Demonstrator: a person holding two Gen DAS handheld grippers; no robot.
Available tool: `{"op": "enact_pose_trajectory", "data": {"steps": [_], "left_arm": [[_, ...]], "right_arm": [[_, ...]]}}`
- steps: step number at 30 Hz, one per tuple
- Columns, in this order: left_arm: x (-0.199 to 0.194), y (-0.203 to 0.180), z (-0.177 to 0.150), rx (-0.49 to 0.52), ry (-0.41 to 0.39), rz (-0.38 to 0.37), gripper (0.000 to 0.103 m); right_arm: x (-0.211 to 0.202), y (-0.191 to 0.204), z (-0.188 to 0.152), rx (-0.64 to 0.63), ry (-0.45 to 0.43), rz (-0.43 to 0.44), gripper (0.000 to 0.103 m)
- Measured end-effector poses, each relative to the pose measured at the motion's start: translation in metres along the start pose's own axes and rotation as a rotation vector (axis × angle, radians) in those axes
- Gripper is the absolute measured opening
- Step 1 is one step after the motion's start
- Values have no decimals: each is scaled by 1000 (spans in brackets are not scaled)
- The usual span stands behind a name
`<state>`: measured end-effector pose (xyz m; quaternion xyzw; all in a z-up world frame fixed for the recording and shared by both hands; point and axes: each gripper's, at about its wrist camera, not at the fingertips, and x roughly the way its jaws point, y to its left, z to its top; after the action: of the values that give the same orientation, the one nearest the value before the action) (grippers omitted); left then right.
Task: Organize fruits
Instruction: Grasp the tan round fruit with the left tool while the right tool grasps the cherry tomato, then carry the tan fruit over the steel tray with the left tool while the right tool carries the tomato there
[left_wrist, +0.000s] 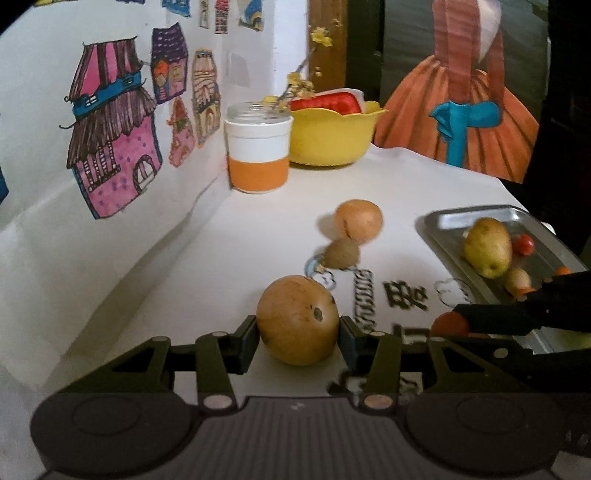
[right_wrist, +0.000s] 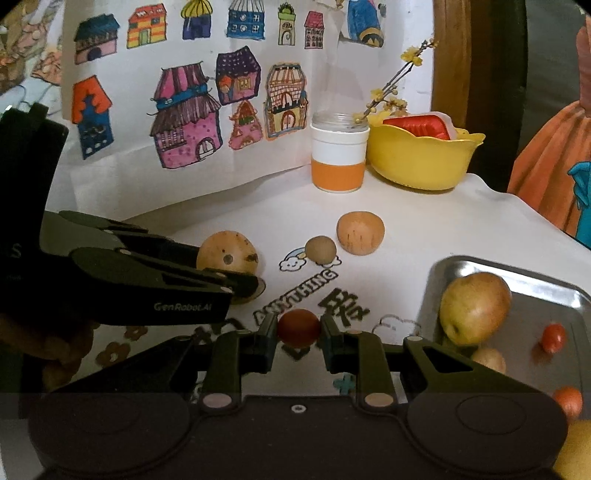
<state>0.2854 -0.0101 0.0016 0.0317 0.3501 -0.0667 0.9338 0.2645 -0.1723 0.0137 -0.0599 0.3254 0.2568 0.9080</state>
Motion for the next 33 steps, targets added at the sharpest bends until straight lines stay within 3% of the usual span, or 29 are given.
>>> {"op": "enact_pose_trajectory", "data": {"steps": [12,24,33], "left_arm": [[-28,-29,-17,30,38,-64,50],[-44,-63,-32,65,41,-107,50],[-59,-83,-41,41,30,-135,50]], "right_arm": [[-53,14,-33,-43,-58,-32,27],[-88,-6,-69,67,-68,-72,27],[-118,-26,-89,163,-118,-161,27]]}}
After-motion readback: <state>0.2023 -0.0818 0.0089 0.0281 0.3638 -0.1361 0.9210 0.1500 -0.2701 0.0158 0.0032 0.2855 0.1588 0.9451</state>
